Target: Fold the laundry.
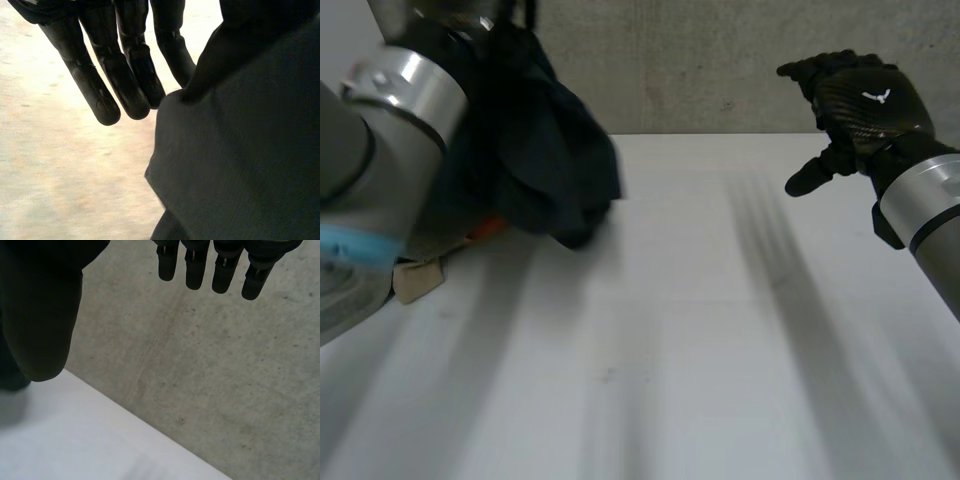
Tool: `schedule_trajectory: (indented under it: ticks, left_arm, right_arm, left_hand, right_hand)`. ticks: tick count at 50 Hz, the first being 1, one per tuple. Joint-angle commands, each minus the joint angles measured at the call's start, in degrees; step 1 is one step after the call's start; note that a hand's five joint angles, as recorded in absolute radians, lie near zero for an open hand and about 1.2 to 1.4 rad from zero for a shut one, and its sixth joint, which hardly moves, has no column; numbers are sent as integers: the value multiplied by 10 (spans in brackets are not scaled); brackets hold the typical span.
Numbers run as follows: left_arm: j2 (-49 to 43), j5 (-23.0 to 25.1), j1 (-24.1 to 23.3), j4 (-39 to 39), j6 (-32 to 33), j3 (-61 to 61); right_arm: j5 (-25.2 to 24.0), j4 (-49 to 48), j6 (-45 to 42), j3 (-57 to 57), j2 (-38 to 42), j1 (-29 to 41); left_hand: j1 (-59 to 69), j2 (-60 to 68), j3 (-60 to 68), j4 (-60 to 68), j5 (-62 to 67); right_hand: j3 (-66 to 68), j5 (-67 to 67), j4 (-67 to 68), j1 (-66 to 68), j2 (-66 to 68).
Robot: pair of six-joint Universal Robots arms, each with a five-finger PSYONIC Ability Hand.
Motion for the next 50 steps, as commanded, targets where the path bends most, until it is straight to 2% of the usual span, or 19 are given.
schedule_trajectory:
  ticks: [1, 7, 8, 9, 10, 12, 13, 18, 25, 28, 29, 33, 37, 43, 50]
  left_arm:
    - [15, -4, -75, -16, -3, -159]
    - [7, -7, -116, 9, -10, -286]
    - [7, -6, -118, 13, -10, -295]
    - [8, -6, -119, 26, -10, -311]
    - [10, -6, -119, 31, -9, -316]
    - [18, -10, -113, 39, -5, -329]
    - [23, -10, -108, 39, -3, -333]
    - [79, -15, -53, 11, 19, -359]
    - [118, -16, 32, -33, 48, -393]
    - [97, -14, 76, -38, 64, -398]
    - [76, -11, 104, -37, 81, -396]
    - [15, 5, 162, -25, 132, -386]
    - [-44, 29, 203, -9, 186, -365]
    - [-102, 73, 236, 9, 229, -337]
    - [-135, 104, 244, 41, 219, -309]
  right_arm:
    - [-9, -1, -1, 7, -7, -13]
    - [-38, -8, -21, 39, 34, -16]
    - [-42, -10, -25, 43, 41, -16]
    - [-45, -9, -32, 44, 49, -14]
    - [-50, -6, -45, 48, 63, -13]
    - [-54, 1, -70, 54, 81, -13]
    - [-55, 5, -77, 56, 85, -13]
    - [-61, 27, -110, 70, 97, -12]
    - [-97, 44, -137, 108, 86, -18]
    - [-115, 41, -148, 129, 80, -20]
    - [-118, 39, -152, 133, 79, -19]
    - [-125, 29, -163, 149, 80, -13]
    - [-121, 17, -167, 157, 87, -3]
    - [-115, 11, -166, 159, 97, 7]
    - [-110, 7, -168, 161, 107, 11]
  left_hand:
    - [135, 115, 119, 113, 133]
    - [135, 115, 119, 113, 133]
    - [89, 69, 73, 67, 87]
    - [-187, -206, -202, -209, -189]
    - [-319, -339, -335, -341, -321]
    - [-553, -573, -569, -575, -555]
    - [-565, -585, -581, -587, -567]
    - [-565, -585, -581, -587, -567]
    - [-565, -585, -581, -587, -567]
    - [-565, -585, -581, -587, -567]
    - [-560, -579, -575, -582, -562]
    - [-518, -537, -533, -540, -520]
    - [-455, -475, -471, -477, -457]
    - [-438, -458, -454, -460, -440]
    - [-373, -393, -388, -395, -375]
  right_hand:
    - [-18, -22, -18, -28, -20]
    - [-18, -22, -18, -28, -20]
    - [-18, -22, -18, -28, -20]
    - [-18, -22, -18, -28, -20]
    - [-18, -22, -18, -28, -20]
    - [-18, -22, -18, -28, -20]
    - [-18, -22, -18, -28, -20]
    - [-18, -22, -18, -28, -20]
    - [-18, -22, -18, -28, -20]
    - [-18, -22, -18, -28, -20]
    - [-18, -22, -18, -28, -20]
    - [-18, -22, -18, -28, -20]
    - [-18, -22, -18, -28, -20]
    - [-18, -22, -18, -28, -20]
    - [-18, -22, -18, -28, -20]
